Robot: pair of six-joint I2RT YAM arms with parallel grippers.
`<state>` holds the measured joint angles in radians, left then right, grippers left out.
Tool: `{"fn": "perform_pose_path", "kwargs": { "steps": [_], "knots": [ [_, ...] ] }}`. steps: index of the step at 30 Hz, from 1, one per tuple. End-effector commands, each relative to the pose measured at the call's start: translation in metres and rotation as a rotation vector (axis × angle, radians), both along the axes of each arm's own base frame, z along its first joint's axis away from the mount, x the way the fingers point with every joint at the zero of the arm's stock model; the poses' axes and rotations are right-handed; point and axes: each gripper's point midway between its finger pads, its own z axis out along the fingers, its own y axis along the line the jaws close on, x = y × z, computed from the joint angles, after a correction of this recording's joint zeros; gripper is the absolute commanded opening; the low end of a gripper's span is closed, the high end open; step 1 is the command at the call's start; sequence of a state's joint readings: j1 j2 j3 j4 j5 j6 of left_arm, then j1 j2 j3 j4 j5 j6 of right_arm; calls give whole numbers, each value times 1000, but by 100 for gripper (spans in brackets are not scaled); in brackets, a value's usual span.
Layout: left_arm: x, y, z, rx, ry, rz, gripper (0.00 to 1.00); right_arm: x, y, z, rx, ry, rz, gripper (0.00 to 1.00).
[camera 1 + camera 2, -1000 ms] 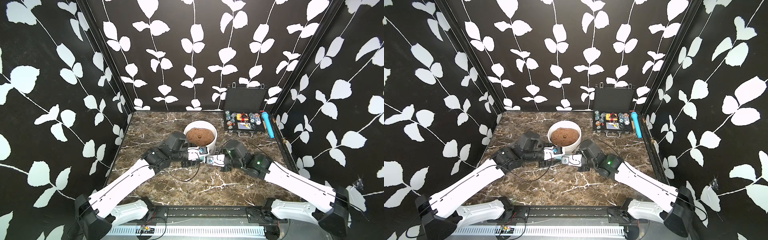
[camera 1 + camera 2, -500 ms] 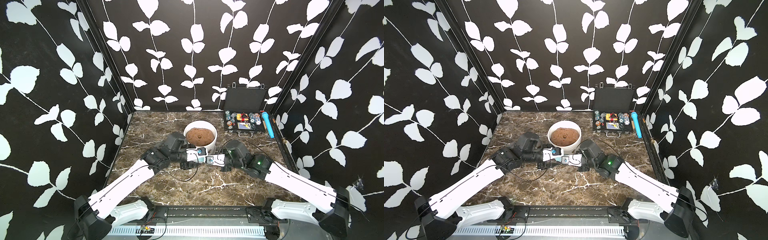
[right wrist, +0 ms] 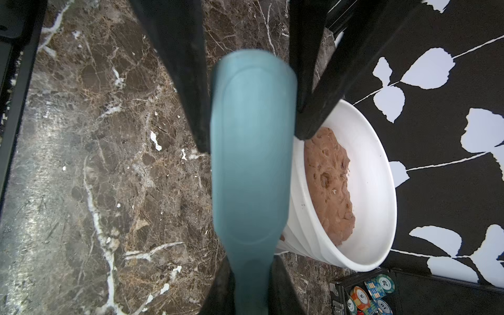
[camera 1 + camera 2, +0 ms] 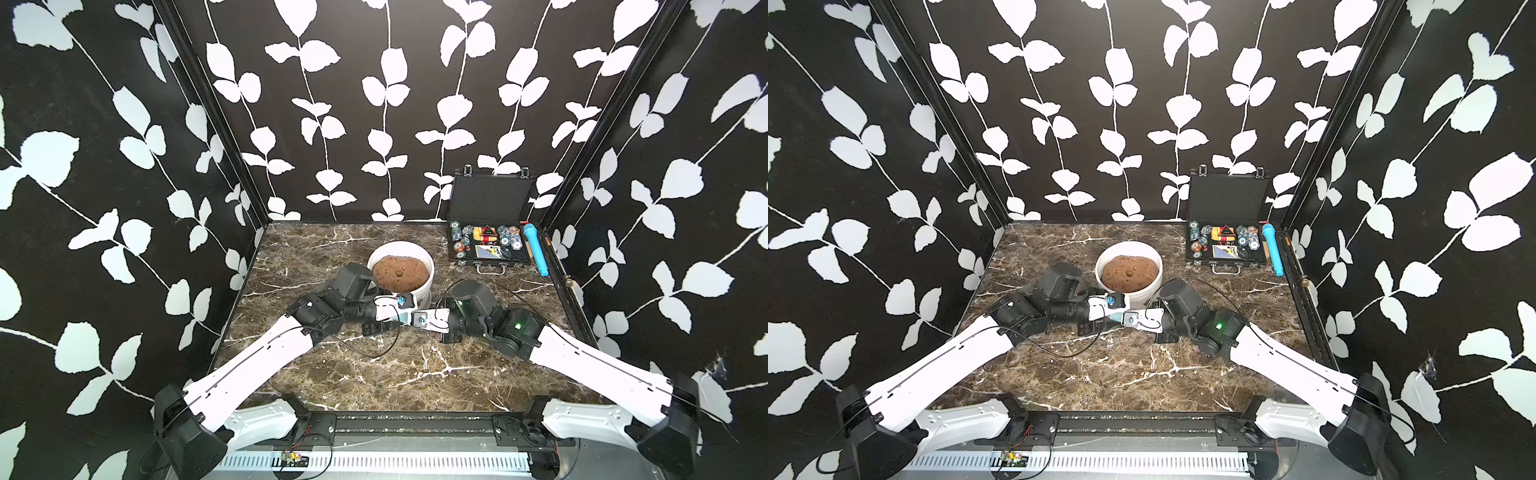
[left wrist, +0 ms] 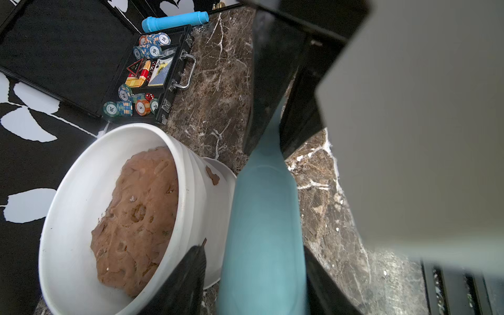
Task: Scrub the dried mud off the ceramic pot
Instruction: Pick up the brush from the center of the board.
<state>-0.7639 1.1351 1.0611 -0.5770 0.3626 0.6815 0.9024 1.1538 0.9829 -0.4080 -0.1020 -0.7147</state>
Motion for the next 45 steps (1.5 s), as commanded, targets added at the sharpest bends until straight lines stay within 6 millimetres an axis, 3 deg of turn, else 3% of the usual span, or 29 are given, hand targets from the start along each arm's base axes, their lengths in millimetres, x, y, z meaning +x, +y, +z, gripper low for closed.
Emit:
{"fn": "perform_pose_path", "kwargs": {
  "steps": [1, 7, 10, 19, 24, 33, 39, 45],
  "knots": [
    [-4, -3, 5, -24, 5, -27, 47, 4, 6, 15, 55, -13, -5, 6],
    [-5, -2, 3, -13, 10, -33, 29, 4, 6, 14, 49, -12, -3, 11],
    [-6, 2, 1, 3, 0, -29, 26, 4, 5, 13, 46, -14, -4, 17],
    [-6, 12, -1, 51, -58, -38, 23, -1, 6, 7, 57, 51, 8, 54],
    [-5, 21, -5, 83, -122, -40, 23, 0, -4, 23, 170, 163, -6, 65],
    [0, 24, 0, 95, -231, -51, 21, 10, -13, 61, 345, 423, 28, 67],
    [3, 25, 4, 109, -292, -46, 21, -15, 1, 64, 287, 688, 192, 67],
    [9, 25, 17, 82, -359, -28, 19, -13, 7, 44, 218, 762, 209, 66]
  ]
}}
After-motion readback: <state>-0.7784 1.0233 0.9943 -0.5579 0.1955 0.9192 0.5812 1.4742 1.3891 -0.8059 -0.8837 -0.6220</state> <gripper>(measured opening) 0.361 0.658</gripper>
